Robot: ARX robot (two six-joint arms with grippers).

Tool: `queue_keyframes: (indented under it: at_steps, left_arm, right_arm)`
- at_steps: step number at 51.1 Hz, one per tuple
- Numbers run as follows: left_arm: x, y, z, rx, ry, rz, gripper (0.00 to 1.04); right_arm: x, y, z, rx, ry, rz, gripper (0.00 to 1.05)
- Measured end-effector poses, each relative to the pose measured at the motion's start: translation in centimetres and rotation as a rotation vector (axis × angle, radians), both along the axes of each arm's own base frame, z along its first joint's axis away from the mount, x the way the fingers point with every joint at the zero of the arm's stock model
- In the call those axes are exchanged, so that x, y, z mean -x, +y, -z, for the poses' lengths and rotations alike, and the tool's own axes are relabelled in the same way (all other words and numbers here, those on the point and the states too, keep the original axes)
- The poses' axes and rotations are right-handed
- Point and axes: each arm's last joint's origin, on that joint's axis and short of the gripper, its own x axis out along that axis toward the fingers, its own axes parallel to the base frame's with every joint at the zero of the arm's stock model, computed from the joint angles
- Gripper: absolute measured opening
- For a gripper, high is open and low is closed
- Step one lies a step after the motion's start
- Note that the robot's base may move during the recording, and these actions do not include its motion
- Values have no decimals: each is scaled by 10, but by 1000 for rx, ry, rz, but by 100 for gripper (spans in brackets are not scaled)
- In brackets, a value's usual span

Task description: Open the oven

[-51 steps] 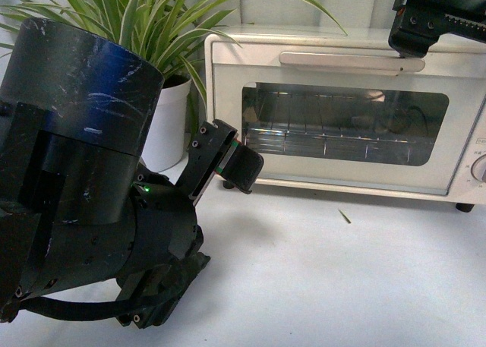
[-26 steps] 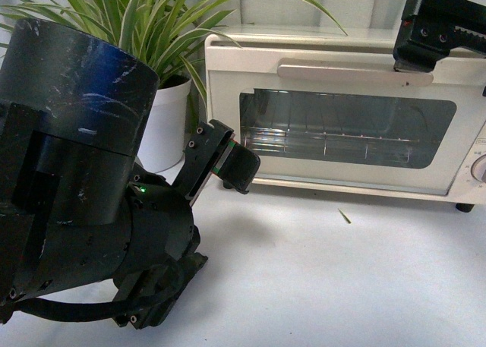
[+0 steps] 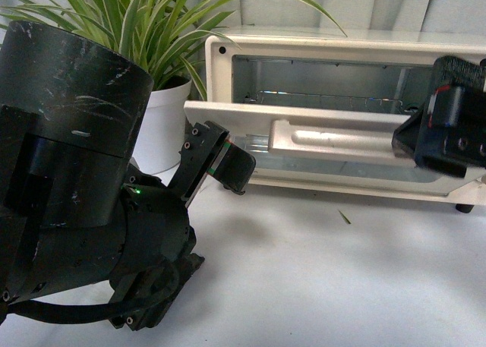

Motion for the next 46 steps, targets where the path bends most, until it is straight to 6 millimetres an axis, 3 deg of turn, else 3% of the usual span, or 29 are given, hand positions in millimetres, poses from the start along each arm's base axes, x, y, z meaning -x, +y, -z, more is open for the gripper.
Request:
queue_keyframes:
  at_steps: [19,31,46]
  left_arm:
    - [5,-1,2,-28,-7,5,98]
    - [20,3,2,-157,-40,27,98]
    - [31,0,4,-327,-77,70,98]
  right_arm:
    - [29,-6,11,10,24,-20,95]
    - [58,-24,-16,-86,-64,-8,95]
    - [68,-49,-15,-130,-65,46,95]
